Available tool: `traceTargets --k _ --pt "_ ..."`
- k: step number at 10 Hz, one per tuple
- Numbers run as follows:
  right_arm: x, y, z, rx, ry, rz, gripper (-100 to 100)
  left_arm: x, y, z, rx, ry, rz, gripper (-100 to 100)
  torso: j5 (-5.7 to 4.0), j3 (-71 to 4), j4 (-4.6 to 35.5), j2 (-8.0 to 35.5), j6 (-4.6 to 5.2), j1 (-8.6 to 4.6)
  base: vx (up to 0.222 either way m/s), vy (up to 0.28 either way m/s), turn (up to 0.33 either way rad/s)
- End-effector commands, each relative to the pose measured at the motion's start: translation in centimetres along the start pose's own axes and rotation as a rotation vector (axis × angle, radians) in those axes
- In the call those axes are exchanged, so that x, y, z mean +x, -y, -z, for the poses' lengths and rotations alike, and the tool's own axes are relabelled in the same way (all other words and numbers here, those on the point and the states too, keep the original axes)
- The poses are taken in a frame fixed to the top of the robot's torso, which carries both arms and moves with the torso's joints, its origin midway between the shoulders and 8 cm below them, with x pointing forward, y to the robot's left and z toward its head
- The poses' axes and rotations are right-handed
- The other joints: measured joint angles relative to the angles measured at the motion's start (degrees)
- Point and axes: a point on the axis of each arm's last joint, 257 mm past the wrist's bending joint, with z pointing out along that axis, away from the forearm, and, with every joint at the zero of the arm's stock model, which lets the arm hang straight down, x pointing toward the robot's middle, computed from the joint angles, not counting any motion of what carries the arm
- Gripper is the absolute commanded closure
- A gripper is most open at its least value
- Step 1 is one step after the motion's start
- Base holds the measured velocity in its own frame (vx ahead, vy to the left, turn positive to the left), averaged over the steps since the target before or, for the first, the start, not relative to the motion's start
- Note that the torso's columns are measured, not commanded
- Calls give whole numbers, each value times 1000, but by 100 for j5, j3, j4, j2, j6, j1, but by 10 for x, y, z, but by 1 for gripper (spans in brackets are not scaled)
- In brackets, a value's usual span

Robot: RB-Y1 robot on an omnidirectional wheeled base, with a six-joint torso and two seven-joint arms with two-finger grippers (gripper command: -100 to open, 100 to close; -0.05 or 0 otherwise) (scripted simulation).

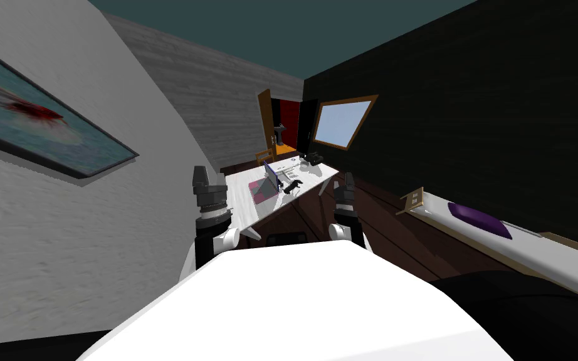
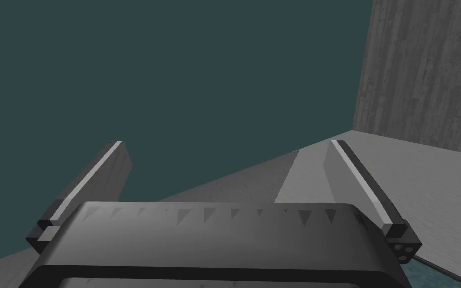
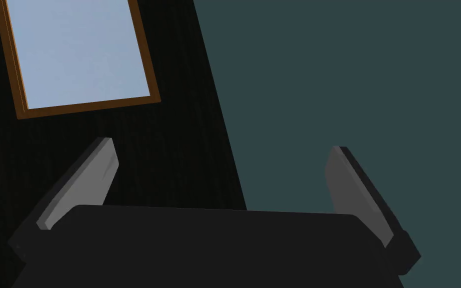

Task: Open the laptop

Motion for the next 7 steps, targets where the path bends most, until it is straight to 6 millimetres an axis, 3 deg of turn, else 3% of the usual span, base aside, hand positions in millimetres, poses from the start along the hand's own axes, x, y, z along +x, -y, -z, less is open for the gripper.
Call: traceTargets --k 1,7 --pt "0 0 0 0 0 0 0 0 0 0 0 0 0 0 0 -467 235 232 0 0 0 0 0" --pt "0 0 0 0 0 0 0 0 0 0 0 0 0 0 0 -5381 2691 2693 0 0 0 0 0"
